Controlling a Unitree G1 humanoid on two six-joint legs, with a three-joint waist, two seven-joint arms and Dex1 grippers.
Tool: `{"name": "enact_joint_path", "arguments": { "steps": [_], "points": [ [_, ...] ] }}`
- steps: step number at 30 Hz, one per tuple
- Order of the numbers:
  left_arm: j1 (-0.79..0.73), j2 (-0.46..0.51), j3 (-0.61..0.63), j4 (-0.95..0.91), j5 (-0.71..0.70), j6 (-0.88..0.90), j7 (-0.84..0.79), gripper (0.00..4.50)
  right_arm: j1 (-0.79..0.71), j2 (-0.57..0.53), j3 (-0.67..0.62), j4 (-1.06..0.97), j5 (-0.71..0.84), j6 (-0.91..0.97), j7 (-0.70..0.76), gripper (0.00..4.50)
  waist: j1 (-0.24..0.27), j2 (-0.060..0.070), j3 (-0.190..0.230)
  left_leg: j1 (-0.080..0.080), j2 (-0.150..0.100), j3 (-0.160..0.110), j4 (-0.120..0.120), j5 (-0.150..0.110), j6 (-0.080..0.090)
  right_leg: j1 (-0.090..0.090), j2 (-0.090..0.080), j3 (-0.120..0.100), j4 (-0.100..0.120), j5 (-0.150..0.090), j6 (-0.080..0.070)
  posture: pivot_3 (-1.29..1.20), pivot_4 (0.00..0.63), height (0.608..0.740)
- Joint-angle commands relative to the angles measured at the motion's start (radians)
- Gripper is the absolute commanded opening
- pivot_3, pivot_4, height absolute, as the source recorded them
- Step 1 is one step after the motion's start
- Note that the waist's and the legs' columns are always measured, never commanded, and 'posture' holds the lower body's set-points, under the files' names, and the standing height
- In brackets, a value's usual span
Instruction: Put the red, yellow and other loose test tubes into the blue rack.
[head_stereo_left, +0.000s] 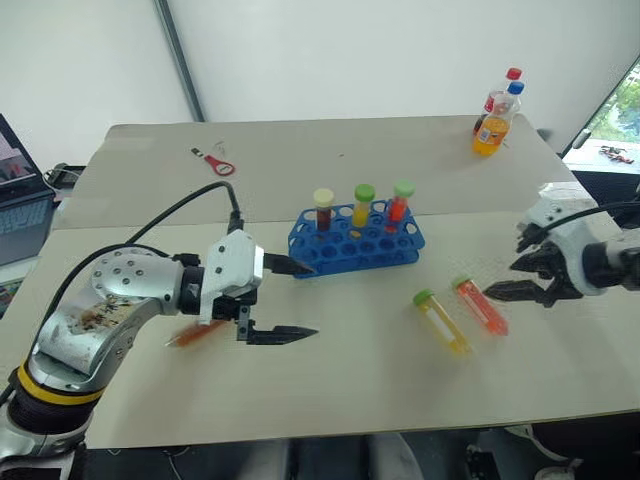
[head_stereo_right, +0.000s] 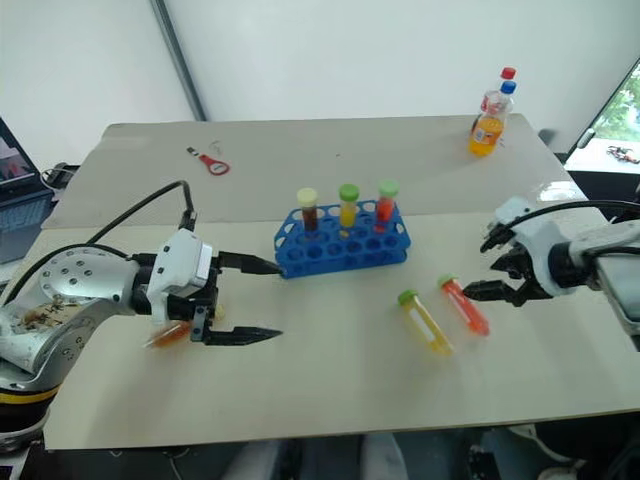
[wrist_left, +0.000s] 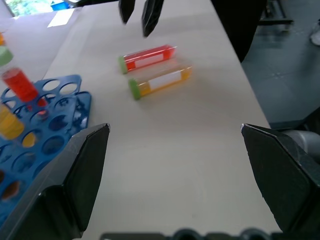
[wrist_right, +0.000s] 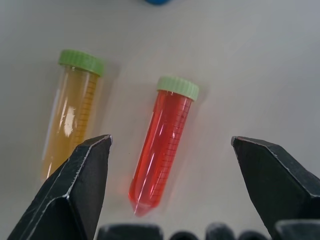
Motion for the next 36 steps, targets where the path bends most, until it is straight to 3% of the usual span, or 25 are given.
{"name": "enact_joint_path", "arguments": {
  "steps": [1,14,17,24,31,34,36],
  "points": [
    [-0.04,-0.034,-0.038,-0.011,-0.004,-0.031,-0.018,4.49,-0.072,0.028,0.062,0.07,-0.044,0.029,-0.014,4.27,0.001,0.0,0.0,-0.001,0.0,0.0,0.0,0.0,0.0,0.0,0.0,0.0,0.0,0.0,0.0,0.0,0.15,0.74],
    [-0.068,-0.111,-0.11,0.01,0.057,-0.082,-0.019,4.49,-0.209,0.174,0.244,0.302,-0.12,0.049,0.018,4.27,0.001,0.0,0.0,-0.001,-0.001,-0.001,0.001,0.0,0.0,0.0,0.0,0.0,-0.001,0.0,0.0,0.0,0.15,0.74],
    [-0.057,-0.116,-0.107,0.005,0.063,-0.081,-0.014,4.5,-0.209,0.187,0.252,0.316,-0.115,0.068,0.026,3.46,0.001,0.0,0.0,-0.001,-0.001,-0.001,0.001,0.0,0.0,0.0,0.0,0.0,0.0,0.0,0.0,0.0,0.15,0.74],
    [-0.039,-0.127,-0.111,0.003,0.078,-0.081,0.003,4.5,-0.205,0.204,0.234,0.315,-0.1,0.107,0.019,1.09,0.001,0.0,0.0,0.0,-0.001,-0.001,0.001,0.0,0.0,0.0,0.0,0.0,0.0,0.0,0.0,0.0,0.15,0.74],
    [-0.009,-0.116,-0.044,0.018,0.049,-0.033,0.05,4.5,-0.12,0.15,0.056,0.148,-0.063,0.048,-0.034,1.0,0.002,0.0,0.0,-0.001,-0.001,-0.001,0.001,0.0,0.0,-0.001,0.0,0.0,0.0,0.0,0.0,0.0,0.15,0.74],
    [0.005,-0.122,-0.007,0.019,0.024,-0.012,0.078,4.5,-0.02,0.156,-0.095,-0.001,-0.021,-0.019,-0.07,1.0,0.003,0.0,0.0,-0.001,-0.001,-0.002,0.001,0.0,0.0,-0.001,0.0,-0.001,0.0,0.0,0.0,0.0,0.15,0.74],
    [0.018,-0.116,0.016,0.028,0.025,-0.013,0.089,4.5,0.045,0.219,-0.221,-0.104,0.005,-0.037,-0.14,1.0,0.003,0.0,0.0,-0.001,-0.001,-0.002,0.001,0.0,0.0,-0.001,0.0,-0.001,0.001,0.0,0.0,0.0,0.15,0.74]
  ]
}}
